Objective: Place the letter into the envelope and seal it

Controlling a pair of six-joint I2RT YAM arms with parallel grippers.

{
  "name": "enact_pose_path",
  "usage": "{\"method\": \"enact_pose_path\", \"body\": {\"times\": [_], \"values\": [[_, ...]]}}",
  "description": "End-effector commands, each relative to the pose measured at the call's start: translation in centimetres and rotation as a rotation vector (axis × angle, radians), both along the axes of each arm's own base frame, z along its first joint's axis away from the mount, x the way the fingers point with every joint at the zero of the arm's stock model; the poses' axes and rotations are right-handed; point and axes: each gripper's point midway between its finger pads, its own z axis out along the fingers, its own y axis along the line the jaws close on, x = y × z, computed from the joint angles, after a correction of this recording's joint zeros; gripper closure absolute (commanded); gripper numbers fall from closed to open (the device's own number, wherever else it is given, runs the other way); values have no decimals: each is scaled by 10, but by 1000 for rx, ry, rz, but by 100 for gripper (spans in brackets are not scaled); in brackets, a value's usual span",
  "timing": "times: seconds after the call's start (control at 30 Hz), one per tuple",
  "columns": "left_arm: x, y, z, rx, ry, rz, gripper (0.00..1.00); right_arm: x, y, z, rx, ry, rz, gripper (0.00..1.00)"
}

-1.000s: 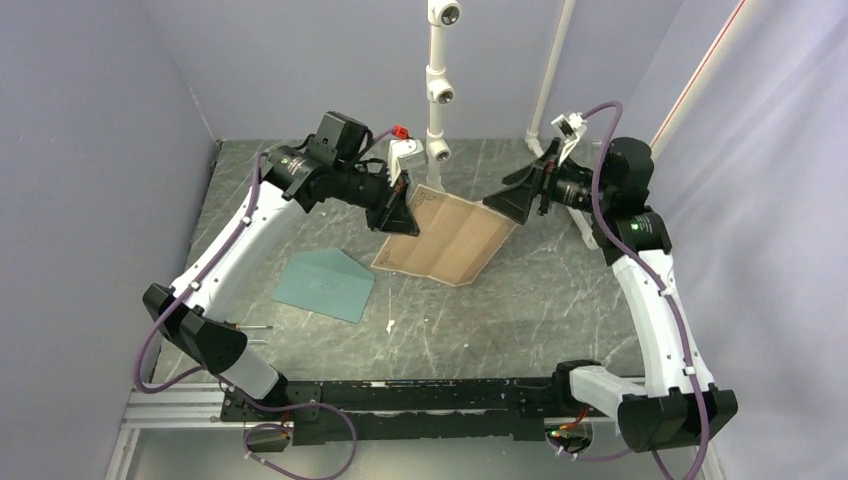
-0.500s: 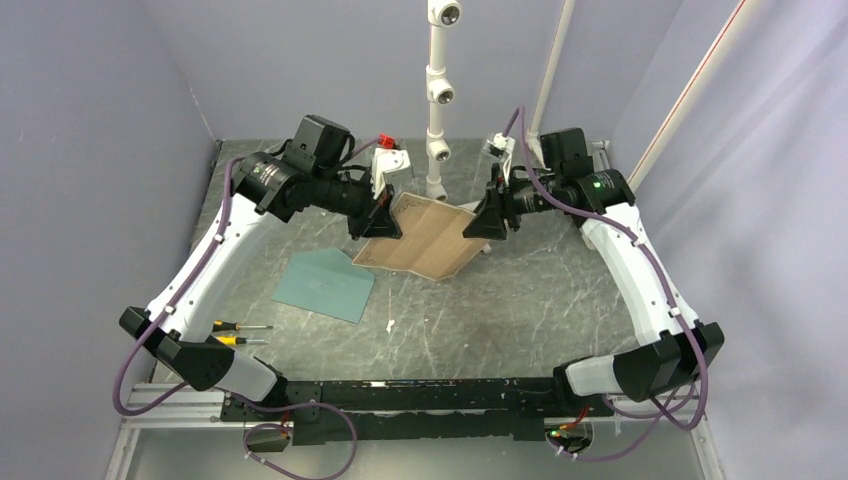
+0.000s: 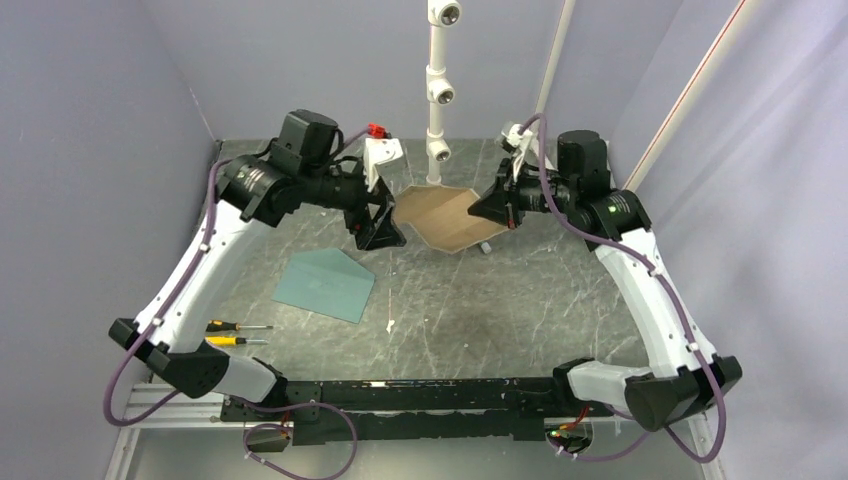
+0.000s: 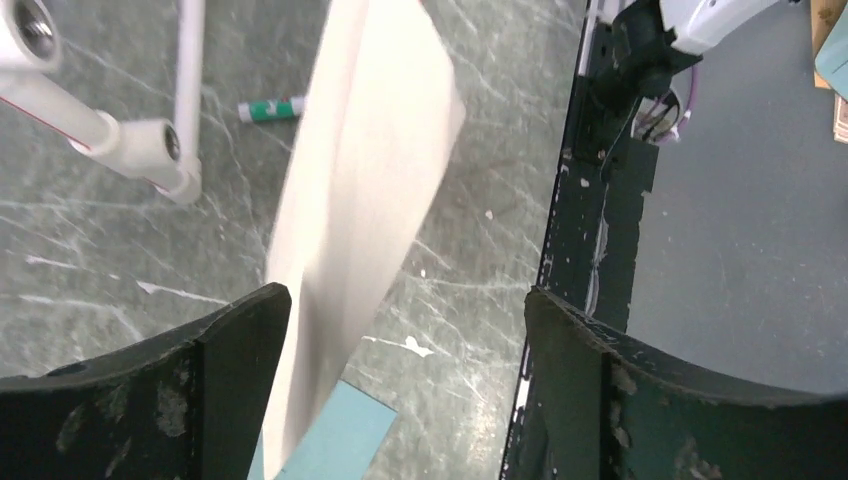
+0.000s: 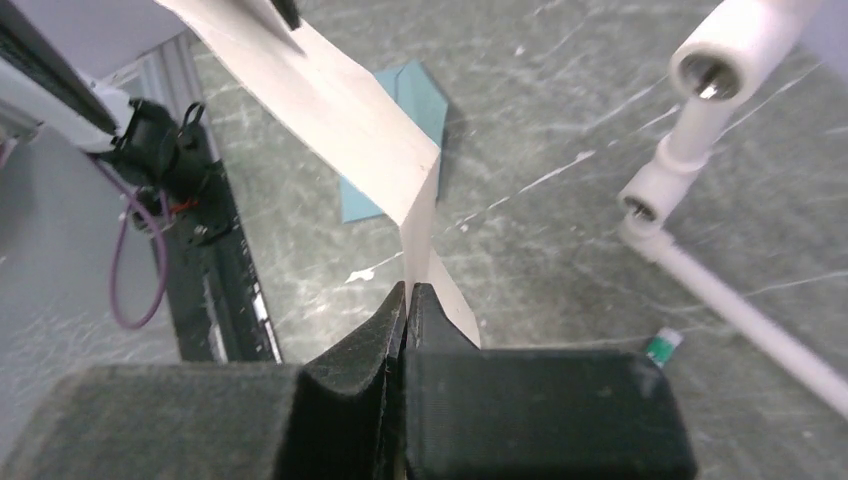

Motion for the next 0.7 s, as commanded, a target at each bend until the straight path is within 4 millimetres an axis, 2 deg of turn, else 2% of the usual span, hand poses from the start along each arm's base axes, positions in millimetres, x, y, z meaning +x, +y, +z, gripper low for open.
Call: {"method": "enact_pose_path", "body": {"times": [0.0, 0.13, 0.2, 0.27, 0.33, 0.43, 0.53, 0.67], "values": [[-25, 2, 83, -219, -202, -45, 7, 21, 0, 52, 110, -222, -95, 100], [-40, 5, 125, -353, -306, -59, 7, 30, -4, 70, 145, -294, -159, 100], [-40, 7, 143, -414, -352, -26, 7, 33, -6, 77, 162, -317, -185, 100], [-29, 10, 157, -467, -382, 61, 7, 30, -5, 84, 182, -338, -170, 100], [-9, 14, 166, -506, -392, 185, 7, 23, -1, 92, 201, -353, -128, 100], [15, 7, 172, -588, -272, 311, 7, 12, 3, 106, 222, -374, -71, 100], [0, -22, 164, -572, -142, 110, 7, -1, 5, 122, 232, -408, -6, 100], [5, -35, 143, -513, -66, 60, 7, -25, 9, 133, 237, -427, 108, 100]]}}
